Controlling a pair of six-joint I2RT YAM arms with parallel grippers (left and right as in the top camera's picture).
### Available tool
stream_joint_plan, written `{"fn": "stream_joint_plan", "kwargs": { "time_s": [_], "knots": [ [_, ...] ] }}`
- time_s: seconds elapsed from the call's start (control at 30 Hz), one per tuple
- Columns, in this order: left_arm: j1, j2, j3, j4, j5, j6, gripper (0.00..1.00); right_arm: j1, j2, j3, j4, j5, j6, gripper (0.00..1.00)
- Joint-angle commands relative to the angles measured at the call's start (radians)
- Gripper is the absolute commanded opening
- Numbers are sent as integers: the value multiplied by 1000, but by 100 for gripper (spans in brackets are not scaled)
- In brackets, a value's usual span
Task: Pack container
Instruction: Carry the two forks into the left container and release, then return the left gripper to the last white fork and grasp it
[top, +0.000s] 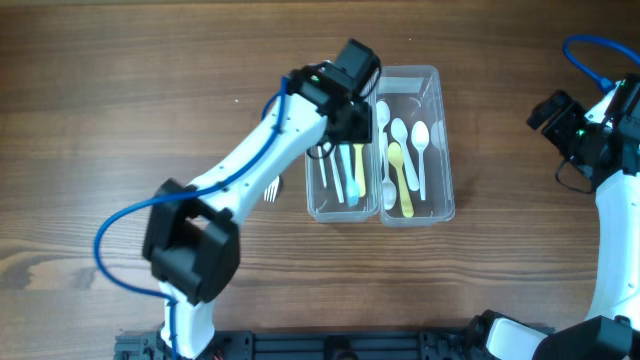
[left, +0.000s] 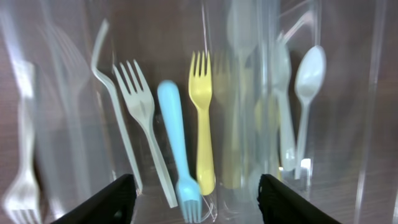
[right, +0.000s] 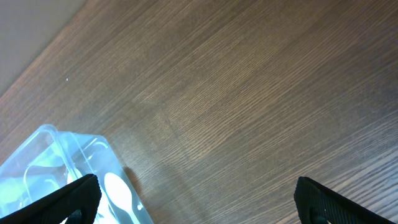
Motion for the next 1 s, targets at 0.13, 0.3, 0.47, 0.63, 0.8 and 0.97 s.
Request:
{"fn": "stream_joint_plan", "kwargs": {
  "time_s": [0.13, 0.3, 0.47, 0.63, 0.8, 0.97],
  "knots": [
    [140, -175, 46, -113, -108, 180, 69, 1, 8, 5, 1, 18, 7, 100],
    [227, -143, 4, -139, -153, 334, 70, 1, 8, 4, 1, 18, 7, 100],
    [278, -67, -76, -136, -148, 434, 55, 1, 8, 4, 1, 18, 7, 100],
    [277, 18, -146, -101, -145, 438, 53, 1, 8, 5, 1, 18, 7, 100],
    [276, 80, -181, -82, -145, 441, 51, 1, 8, 4, 1, 18, 7, 100],
    [272, 119, -211, -56, -96, 546, 55, 1, 8, 5, 1, 18, 7, 100]
  ]
}}
